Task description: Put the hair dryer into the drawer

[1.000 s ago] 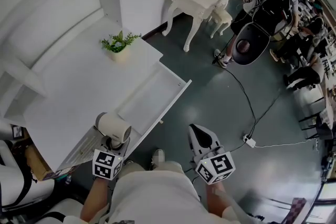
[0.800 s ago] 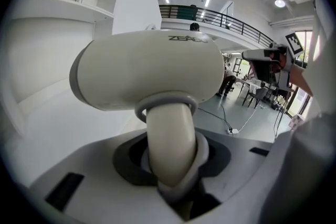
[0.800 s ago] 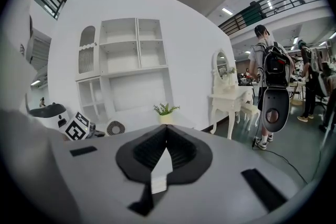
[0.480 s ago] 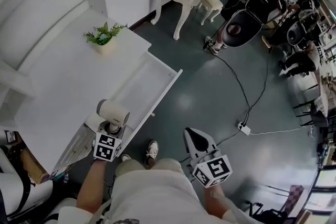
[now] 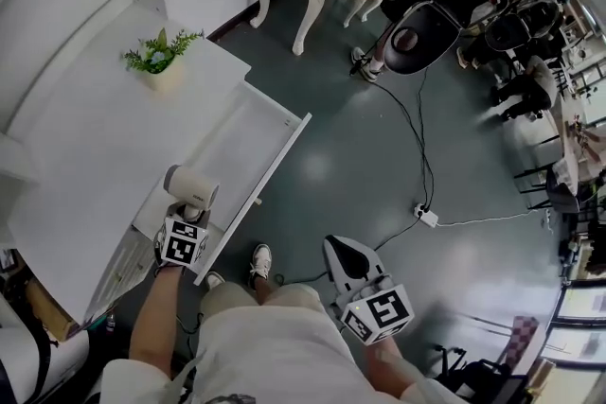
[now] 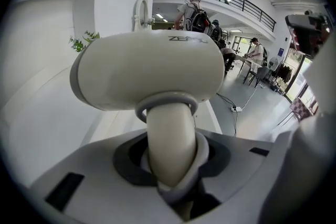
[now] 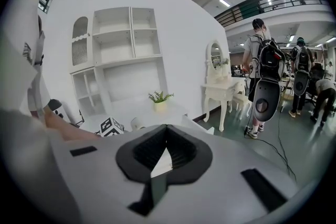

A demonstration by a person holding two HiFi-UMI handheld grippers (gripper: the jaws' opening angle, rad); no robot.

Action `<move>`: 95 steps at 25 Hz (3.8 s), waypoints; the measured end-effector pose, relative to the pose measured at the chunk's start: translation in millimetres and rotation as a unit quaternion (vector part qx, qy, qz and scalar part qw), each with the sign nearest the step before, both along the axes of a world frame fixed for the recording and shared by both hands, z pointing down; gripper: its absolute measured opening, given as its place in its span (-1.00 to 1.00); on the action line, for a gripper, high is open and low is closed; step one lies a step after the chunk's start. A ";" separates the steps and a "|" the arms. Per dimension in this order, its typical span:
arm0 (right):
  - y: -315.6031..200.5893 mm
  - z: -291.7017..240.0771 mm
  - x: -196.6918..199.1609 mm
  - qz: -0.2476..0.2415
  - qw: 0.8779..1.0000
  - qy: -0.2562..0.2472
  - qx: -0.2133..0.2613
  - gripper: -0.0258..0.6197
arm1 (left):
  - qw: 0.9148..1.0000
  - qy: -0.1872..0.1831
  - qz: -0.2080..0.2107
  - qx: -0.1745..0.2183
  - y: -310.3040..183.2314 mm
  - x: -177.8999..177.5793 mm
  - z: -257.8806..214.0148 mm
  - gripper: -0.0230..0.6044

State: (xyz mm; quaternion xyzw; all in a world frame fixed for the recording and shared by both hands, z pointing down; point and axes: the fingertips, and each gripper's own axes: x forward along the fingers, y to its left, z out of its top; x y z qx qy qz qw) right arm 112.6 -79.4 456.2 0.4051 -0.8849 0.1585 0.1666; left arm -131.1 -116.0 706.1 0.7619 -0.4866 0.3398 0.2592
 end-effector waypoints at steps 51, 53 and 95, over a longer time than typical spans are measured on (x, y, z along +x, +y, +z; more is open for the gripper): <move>-13.9 28.6 44.8 0.087 0.995 0.025 -0.046 -0.90 | 0.979 -0.112 0.094 -0.144 -101.2 27.8 117.2 -0.46; -13.9 30.6 44.0 0.086 0.995 0.023 -0.048 -0.90 | 0.978 -0.114 0.096 -0.147 -101.3 27.2 119.6 -0.46; -1.1 45.8 64.3 0.100 0.993 -0.006 -0.068 -0.90 | 0.964 -0.113 0.102 -0.219 -97.0 29.3 132.7 -0.44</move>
